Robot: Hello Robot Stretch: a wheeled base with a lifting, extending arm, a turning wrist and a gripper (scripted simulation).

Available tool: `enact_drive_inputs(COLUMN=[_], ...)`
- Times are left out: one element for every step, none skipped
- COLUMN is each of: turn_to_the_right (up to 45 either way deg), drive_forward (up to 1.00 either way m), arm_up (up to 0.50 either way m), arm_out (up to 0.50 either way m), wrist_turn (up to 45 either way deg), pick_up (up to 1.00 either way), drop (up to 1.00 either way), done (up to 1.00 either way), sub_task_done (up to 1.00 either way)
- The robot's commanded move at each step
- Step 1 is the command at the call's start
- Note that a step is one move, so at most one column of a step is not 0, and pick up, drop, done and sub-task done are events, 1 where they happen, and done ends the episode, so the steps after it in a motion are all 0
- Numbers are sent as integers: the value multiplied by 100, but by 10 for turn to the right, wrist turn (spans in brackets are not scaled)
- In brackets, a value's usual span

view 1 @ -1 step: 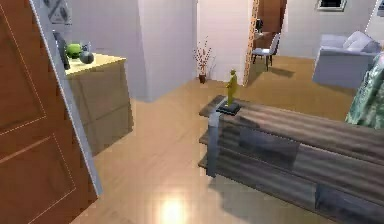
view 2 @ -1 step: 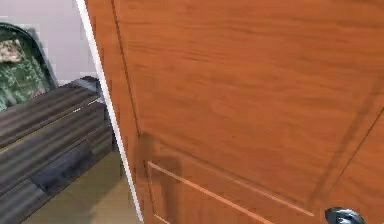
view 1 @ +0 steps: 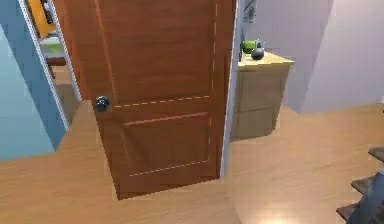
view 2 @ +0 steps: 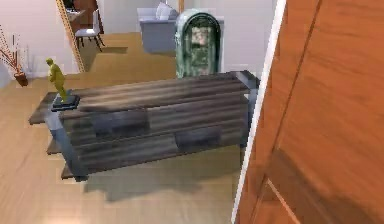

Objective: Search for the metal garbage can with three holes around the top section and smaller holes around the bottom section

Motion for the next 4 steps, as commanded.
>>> enact_drive_inputs(turn_to_the_right=[-450, 0, -120, 0], drive_forward=[0, 100, 0, 20], arm_up=[0, 0, 0, 0], arm_out=[0, 0, 0, 0], wrist_turn=[0, 0, 0, 0], pick_up=[0, 0, 0, 0], drop=[0, 0, 0, 0], done=[0, 0, 0, 0], sub_task_done=[0, 0, 0, 0])
